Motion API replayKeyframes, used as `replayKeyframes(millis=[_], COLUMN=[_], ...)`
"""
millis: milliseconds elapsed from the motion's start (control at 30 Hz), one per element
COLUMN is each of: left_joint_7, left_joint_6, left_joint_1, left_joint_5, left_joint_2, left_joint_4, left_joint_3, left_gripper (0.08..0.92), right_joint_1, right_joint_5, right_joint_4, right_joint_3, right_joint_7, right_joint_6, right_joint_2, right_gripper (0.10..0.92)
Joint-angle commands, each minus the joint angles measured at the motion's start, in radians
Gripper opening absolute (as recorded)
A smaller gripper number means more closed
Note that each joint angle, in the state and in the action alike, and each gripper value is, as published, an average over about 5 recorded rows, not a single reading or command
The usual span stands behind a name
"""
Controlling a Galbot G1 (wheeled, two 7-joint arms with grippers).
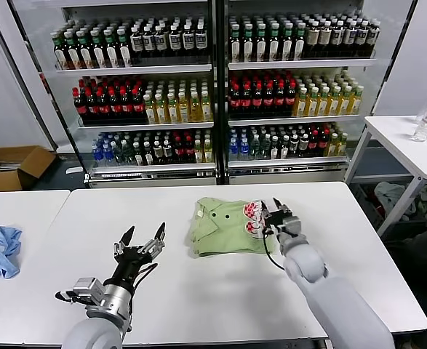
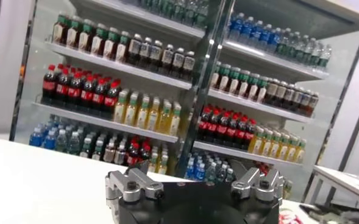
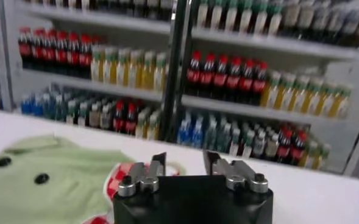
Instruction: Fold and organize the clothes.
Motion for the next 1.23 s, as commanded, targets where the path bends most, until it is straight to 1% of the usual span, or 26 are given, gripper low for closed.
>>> replayKeyframes(millis=[33,200,333,433,667,1233], left_joint_7=[0.028,0.038,0.042,0.044,0.043,0.051], left_joint_6=[-0.023,-0.027,-0.026,-0.023,-0.018,-0.011], left_joint_1=[0.084,0.120,0.142,0.153,0.171,0.211], left_joint_5=[0.117,0.156,0.172,0.182,0.202,0.229], left_joint_2=[-0.001,-0.018,-0.021,-0.022,-0.026,-0.035], left_joint_4=[-0.071,-0.106,-0.122,-0.126,-0.136,-0.149], left_joint_3=[0.015,0.021,0.016,0.013,0.007,-0.006], left_gripper=[0.823,0.822,0.823,0.823,0.823,0.823], right_joint_1=[-0.547,-0.731,-0.802,-0.813,-0.808,-0.776], right_joint_5=[-0.066,-0.081,-0.124,-0.167,-0.172,-0.165], right_joint_4=[0.540,0.651,0.674,0.687,0.717,0.726], right_joint_3=[0.334,0.436,0.458,0.459,0.471,0.471], right_joint_7=[-0.006,-0.015,-0.021,-0.015,0.006,0.015], right_joint_6=[0.114,0.115,0.163,0.182,0.155,0.088], right_joint_2=[-0.082,-0.046,-0.028,-0.020,-0.012,-0.016], right_gripper=[0.519,0.649,0.764,0.811,0.823,0.823])
